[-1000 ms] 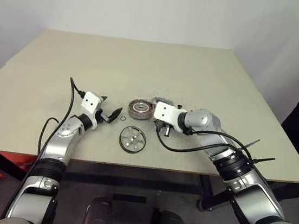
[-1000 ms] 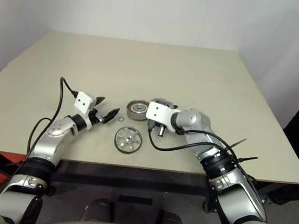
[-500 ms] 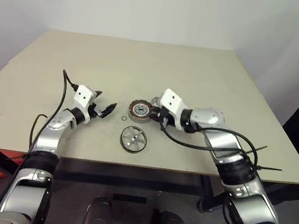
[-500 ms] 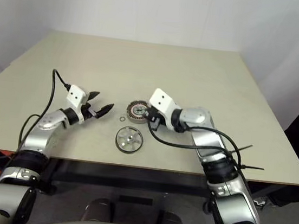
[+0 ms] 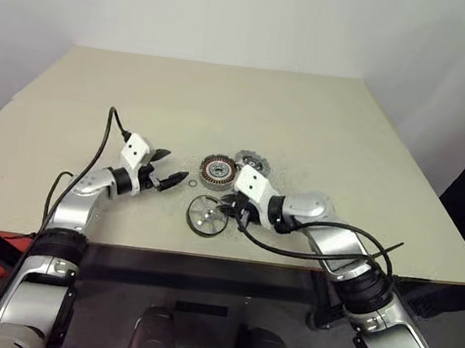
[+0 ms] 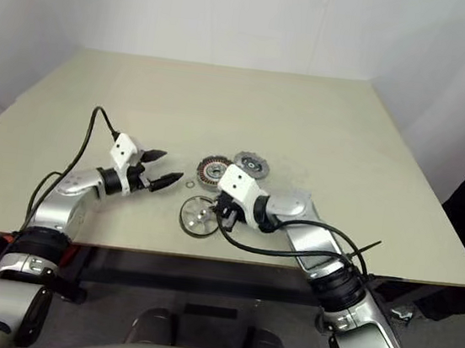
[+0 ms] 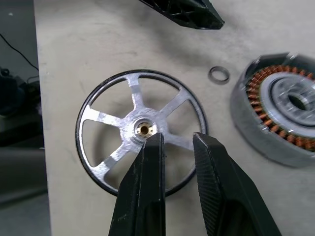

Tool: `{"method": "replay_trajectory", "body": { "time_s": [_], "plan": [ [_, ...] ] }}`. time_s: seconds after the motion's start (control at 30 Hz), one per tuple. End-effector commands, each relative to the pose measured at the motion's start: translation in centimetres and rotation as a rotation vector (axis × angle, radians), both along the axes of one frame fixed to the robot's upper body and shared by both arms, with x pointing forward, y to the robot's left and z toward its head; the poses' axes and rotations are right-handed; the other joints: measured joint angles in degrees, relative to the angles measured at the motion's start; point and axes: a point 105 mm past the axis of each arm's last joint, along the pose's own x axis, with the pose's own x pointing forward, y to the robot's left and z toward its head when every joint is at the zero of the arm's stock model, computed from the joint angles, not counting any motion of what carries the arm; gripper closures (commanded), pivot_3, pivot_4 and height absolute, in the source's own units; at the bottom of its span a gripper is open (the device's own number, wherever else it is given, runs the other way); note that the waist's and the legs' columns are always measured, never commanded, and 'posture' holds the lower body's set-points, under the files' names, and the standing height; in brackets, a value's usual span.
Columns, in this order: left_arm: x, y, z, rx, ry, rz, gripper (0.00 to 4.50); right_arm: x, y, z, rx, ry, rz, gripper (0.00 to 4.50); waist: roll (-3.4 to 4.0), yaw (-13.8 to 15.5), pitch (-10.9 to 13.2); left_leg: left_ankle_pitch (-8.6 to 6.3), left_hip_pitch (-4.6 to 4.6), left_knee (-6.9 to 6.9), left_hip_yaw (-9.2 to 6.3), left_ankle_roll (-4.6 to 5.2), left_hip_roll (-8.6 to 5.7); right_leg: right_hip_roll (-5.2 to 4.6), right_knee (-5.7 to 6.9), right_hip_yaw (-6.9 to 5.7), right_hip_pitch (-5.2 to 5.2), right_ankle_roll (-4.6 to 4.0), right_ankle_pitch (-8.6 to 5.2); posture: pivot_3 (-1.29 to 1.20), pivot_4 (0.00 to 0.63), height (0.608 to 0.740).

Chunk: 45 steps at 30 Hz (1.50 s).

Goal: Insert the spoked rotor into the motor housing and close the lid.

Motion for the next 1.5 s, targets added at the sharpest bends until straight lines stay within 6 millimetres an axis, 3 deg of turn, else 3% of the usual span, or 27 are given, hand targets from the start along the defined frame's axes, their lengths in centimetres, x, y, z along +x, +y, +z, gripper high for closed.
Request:
{"method": "replay_trajectory", "body": {
  "time_s": [0.03,0.23,0.5,1.1,1.27,1.43,1.5],
  "plan": [
    [-0.1,0.4,1.6,0.008,-0.034,-0.016,0.08,0.1,0.4,2.0,0.079,-0.022,-0.020,3.60,0.00,-0.02,0.00,0.00,0.00,-0.01,0.00,0.00,0.00,0.00,0.00,0.00,0.00,0.00,0.00,0.00,0.000,0.740],
    [0.2,0.1,1.1,0.072,-0.044,-0.015,0.08,0.5,0.6,2.4,0.080,-0.045,-0.033,3.60,0.00,0.02,0.00,0.00,0.02,0.00,-0.01,-0.01,-0.01,0.00,0.00,0.00,0.03,0.01,-0.01,0.00,0.000,0.740],
    [0.4,-1.5,-1.2,0.153,-0.055,-0.028,0.08,1.1,0.1,3.1,0.083,-0.078,-0.060,3.60,0.00,0.02,0.00,0.01,0.03,0.00,-0.01,-0.01,-0.01,0.00,0.00,0.00,0.04,0.02,-0.01,0.00,0.000,0.740],
    [1.0,-3.2,-3.1,0.176,-0.007,-0.037,0.08,2.1,-0.7,3.4,0.090,-0.096,-0.118,3.60,0.00,0.15,-0.01,0.01,0.03,0.01,-0.01,-0.01,-0.02,-0.01,-0.01,0.00,0.05,0.02,0.00,0.00,0.000,0.740],
    [0.8,-2.7,-3.5,0.191,0.017,-0.035,1.26,2.4,-0.7,3.5,0.091,-0.100,-0.134,3.57,0.00,0.13,-0.01,0.01,0.08,0.01,-0.01,-0.02,-0.02,-0.01,0.01,0.00,0.08,0.02,0.00,0.00,0.000,0.740],
    [0.2,-2.6,-3.9,0.199,0.047,-0.057,1.26,2.7,-0.7,3.7,0.095,-0.109,-0.143,3.57,0.00,-0.03,-0.01,0.03,0.19,0.01,-0.01,-0.04,-0.02,-0.01,0.05,0.00,0.13,0.02,-0.01,0.00,0.000,0.740],
    [0.3,-2.4,-3.9,0.201,0.047,-0.050,1.63,2.8,-0.7,3.8,0.099,-0.113,-0.146,3.57,0.00,-0.08,-0.01,0.02,0.19,0.00,-0.01,-0.04,-0.02,-0.01,0.04,0.01,0.13,0.02,-0.01,0.00,0.000,0.740]
  ]
}}
